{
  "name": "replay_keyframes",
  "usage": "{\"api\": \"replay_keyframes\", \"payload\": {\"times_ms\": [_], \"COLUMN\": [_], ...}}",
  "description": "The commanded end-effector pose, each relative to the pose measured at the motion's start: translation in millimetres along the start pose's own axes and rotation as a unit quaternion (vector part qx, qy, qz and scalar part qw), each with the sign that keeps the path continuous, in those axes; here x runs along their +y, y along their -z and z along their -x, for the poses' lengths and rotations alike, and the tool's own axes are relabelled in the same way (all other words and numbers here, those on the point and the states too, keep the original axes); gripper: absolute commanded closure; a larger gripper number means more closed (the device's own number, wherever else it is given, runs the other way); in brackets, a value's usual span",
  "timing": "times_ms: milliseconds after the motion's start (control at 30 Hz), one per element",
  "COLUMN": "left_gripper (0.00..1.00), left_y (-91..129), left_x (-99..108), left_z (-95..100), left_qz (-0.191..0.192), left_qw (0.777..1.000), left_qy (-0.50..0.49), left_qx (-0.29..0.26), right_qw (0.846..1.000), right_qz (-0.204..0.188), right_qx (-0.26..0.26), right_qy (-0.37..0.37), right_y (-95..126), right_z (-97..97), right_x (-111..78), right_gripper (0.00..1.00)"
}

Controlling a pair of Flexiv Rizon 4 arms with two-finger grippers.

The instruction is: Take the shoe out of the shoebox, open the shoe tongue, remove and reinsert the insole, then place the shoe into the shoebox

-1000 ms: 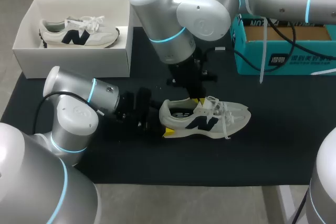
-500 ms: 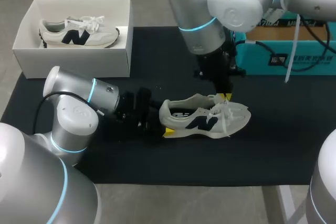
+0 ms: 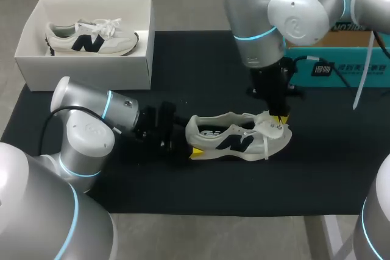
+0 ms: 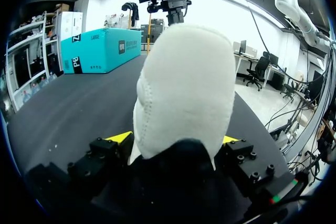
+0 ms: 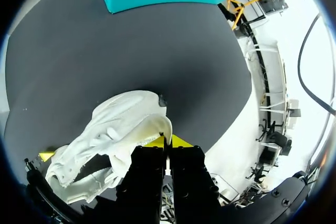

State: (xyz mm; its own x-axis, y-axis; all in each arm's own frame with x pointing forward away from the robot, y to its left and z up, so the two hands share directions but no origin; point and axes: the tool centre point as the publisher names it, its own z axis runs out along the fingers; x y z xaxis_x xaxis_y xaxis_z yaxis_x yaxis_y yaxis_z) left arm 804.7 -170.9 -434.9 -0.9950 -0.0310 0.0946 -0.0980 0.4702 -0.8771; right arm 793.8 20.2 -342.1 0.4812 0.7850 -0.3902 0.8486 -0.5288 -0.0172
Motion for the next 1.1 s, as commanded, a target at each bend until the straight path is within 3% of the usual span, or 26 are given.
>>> {"api": "replay_keyframes", "payload": {"times_ms": [33, 67, 167, 300, 333, 367, 400, 633, 833, 900, 967, 1067, 1100], "left_gripper": [1.00, 1.00, 1.00, 1.00, 1.00, 1.00, 1.00, 1.00, 1.00, 1.00, 1.00, 1.00, 1.00], "left_y": [0.6, 0.6, 0.6, 0.6, 0.6, 0.6, 0.6, 0.6, 0.6, 0.6, 0.6, 0.6, 0.6], "left_x": [2.3, 2.3, 2.3, 2.3, 2.3, 2.3, 2.3, 2.3, 2.3, 2.3, 2.3, 2.3, 2.3], "left_z": [0.4, 0.4, 0.4, 0.4, 0.4, 0.4, 0.4, 0.4, 0.4, 0.4, 0.4, 0.4, 0.4], "left_qz": [0.002, 0.002, 0.002, 0.002, 0.002, 0.002, 0.002, 0.002, 0.002, 0.002, 0.002, 0.002, 0.002], "left_qw": [1.000, 1.000, 1.000, 1.000, 1.000, 1.000, 1.000, 1.000, 1.000, 1.000, 1.000, 1.000, 1.000], "left_qy": [0.001, 0.001, 0.001, 0.001, 0.001, 0.001, 0.001, 0.001, 0.001, 0.001, 0.001, 0.001, 0.001], "left_qx": [-0.001, -0.001, -0.001, -0.001, -0.001, -0.001, -0.001, -0.001, -0.001, -0.001, -0.001, -0.001, -0.001], "right_qw": [0.999, 0.999, 0.999, 0.999, 0.999, 0.999, 0.999, 0.997, 0.981, 0.968, 0.945, 0.883, 0.840], "right_qz": [-0.012, -0.015, -0.023, -0.023, -0.021, -0.018, -0.015, 0.024, 0.061, 0.073, 0.076, 0.072, 0.066], "right_qx": [0.002, 0.002, 0.005, 0.005, 0.006, 0.010, 0.015, 0.070, 0.152, 0.173, 0.207, 0.254, 0.269], "right_qy": [-0.032, -0.032, -0.034, -0.036, -0.037, -0.037, -0.037, -0.010, 0.100, 0.165, 0.243, 0.387, 0.466], "right_y": [-17.9, -20.4, -22.8, -15.5, -10.8, -5.1, 0.5, 52.6, 108.8, 125.3, 137.1, 147.2, 150.0], "right_z": [2.5, 2.3, 2.1, 2.0, 2.3, 2.8, 3.5, 5.7, 2.9, -1.1, -5.2, -11.8, -14.1], "right_x": [5.3, 5.9, 6.8, 7.3, 6.5, 5.5, 4.6, -0.6, -5.3, -7.8, -10.4, -14.9, -19.6], "right_gripper": [1.00, 0.95, 0.67, 0.52, 0.38, 0.14, 0.00, 0.00, 0.00, 0.00, 0.00, 0.00, 0.00]}}
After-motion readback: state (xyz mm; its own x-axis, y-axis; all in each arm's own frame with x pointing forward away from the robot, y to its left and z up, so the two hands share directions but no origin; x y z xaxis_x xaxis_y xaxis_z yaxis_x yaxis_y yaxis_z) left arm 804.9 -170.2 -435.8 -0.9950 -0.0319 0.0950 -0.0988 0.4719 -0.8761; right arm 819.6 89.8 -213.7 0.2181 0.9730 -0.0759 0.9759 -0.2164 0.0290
